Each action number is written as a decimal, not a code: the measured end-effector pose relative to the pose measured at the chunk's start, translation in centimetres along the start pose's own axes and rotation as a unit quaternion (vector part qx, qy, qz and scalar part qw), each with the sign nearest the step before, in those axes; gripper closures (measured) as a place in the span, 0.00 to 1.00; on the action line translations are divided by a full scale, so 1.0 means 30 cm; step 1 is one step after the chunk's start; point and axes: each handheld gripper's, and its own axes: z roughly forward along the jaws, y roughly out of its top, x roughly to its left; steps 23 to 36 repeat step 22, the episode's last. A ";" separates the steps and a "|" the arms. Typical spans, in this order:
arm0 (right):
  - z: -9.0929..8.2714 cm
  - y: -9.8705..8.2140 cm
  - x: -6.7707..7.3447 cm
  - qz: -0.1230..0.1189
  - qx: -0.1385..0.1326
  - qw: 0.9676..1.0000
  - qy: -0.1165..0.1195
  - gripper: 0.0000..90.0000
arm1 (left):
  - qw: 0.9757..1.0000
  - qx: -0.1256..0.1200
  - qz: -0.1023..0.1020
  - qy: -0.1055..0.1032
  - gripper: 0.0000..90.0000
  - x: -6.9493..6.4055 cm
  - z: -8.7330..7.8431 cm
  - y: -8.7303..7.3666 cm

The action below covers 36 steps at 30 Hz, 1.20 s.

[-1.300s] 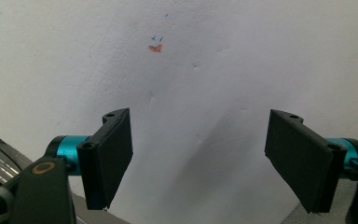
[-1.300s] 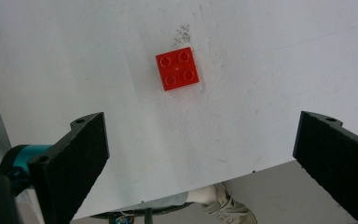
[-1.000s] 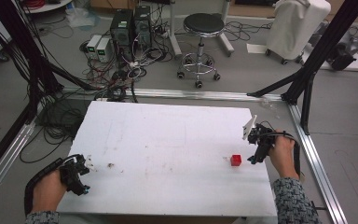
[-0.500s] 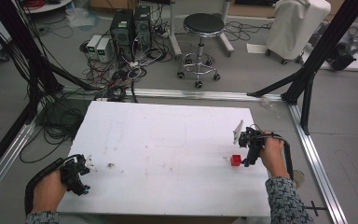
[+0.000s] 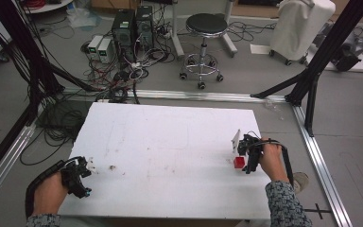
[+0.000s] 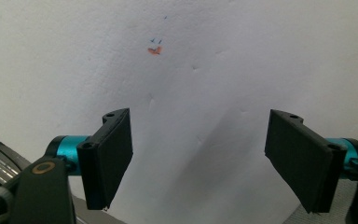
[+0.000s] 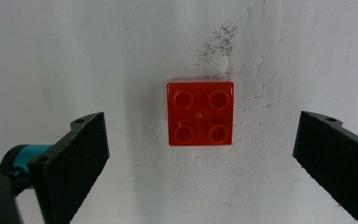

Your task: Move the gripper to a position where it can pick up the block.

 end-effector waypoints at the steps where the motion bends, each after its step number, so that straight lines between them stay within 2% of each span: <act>1: 0.007 0.001 -0.001 0.000 -0.001 1.000 -0.002 0.03 | 1.000 0.000 0.000 0.000 0.26 0.000 0.001 0.000; 5: 0.025 0.008 -0.004 -0.004 0.003 1.000 0.004 0.03 | 1.000 0.004 0.003 0.000 0.26 0.001 0.002 0.000; 8: 0.055 0.026 -0.014 -0.013 0.016 1.000 0.011 0.03 | 1.000 0.003 0.003 0.000 0.26 0.002 0.002 -0.001; 14: 0.081 0.034 -0.024 -0.013 0.025 0.999 0.017 0.03 | 1.000 0.002 0.001 -0.001 0.26 0.002 0.004 -0.003; 36: 0.080 0.033 -0.025 -0.007 0.022 1.000 0.019 0.03 | 1.000 0.002 -0.001 -0.003 0.26 0.003 0.007 -0.005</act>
